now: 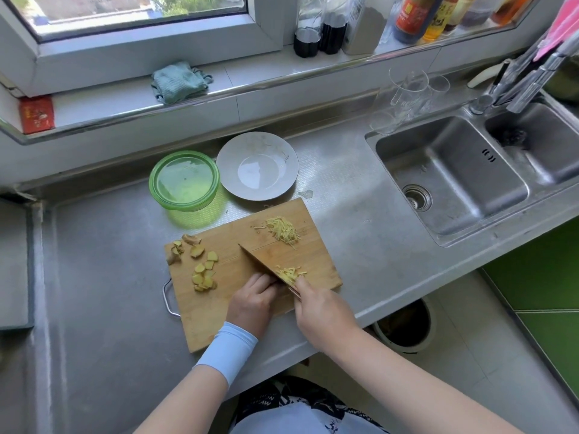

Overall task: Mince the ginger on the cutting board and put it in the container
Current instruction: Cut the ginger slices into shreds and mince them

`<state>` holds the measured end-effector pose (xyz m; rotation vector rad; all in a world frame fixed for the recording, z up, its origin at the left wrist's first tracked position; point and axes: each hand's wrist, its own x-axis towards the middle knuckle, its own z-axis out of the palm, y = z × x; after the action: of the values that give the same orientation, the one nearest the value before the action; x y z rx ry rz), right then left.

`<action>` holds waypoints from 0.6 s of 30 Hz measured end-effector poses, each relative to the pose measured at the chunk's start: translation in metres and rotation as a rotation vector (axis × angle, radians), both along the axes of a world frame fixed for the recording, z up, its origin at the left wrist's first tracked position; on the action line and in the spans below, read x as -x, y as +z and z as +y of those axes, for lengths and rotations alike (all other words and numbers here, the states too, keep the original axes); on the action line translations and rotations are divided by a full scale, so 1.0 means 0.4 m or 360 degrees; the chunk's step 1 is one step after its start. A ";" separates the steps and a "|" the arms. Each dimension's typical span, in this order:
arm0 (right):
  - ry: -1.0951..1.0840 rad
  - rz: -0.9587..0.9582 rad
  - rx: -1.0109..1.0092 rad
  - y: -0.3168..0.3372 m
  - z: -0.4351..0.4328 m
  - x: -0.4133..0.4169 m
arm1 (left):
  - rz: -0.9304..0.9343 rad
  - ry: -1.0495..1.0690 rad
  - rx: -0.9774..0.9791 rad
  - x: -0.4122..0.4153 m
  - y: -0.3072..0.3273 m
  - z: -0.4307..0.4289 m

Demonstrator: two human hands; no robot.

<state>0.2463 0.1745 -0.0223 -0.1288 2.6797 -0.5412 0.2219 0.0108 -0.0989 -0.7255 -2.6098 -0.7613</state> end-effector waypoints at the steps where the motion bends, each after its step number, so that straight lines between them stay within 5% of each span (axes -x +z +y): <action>1: 0.0007 0.0002 0.0005 0.001 -0.006 0.010 | 0.0005 0.0004 0.0003 0.000 0.001 0.001; 18: 0.0010 -0.0038 0.0016 0.012 0.002 0.011 | 0.0067 0.0038 0.0000 -0.002 0.001 0.005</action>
<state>0.2419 0.1752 -0.0174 -0.1324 2.6527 -0.5508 0.2227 0.0127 -0.0986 -0.7012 -2.5762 -0.7314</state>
